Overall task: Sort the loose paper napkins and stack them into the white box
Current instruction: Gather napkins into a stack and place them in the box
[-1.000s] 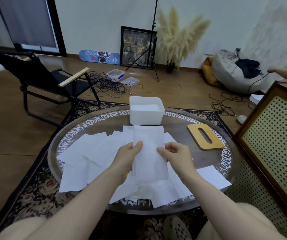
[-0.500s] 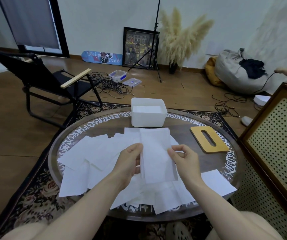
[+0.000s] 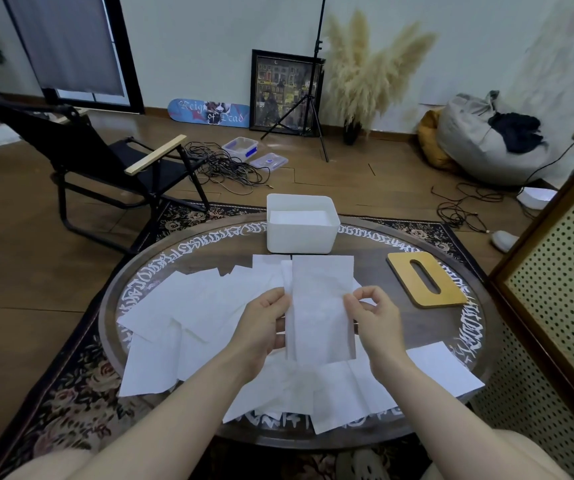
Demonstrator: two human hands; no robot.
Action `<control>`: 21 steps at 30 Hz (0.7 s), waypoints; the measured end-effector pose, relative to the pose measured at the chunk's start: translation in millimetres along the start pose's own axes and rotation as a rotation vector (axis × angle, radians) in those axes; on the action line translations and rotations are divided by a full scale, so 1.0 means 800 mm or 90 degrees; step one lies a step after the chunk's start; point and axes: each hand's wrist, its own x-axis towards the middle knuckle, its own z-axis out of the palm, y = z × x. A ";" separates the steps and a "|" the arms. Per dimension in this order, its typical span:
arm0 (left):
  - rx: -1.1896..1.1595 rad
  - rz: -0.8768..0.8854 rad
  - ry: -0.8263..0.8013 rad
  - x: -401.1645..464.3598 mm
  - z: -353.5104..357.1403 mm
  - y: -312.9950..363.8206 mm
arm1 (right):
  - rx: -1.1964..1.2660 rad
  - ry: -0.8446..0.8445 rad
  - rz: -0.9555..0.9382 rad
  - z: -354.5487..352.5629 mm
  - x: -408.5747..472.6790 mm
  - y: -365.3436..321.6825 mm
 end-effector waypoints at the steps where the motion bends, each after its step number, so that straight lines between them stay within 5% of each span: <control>1: 0.004 -0.003 -0.008 0.000 0.000 0.000 | 0.012 -0.007 0.010 0.000 0.000 -0.002; 21: 0.011 0.001 0.008 -0.001 0.002 -0.002 | -0.021 0.002 0.024 0.005 -0.005 0.000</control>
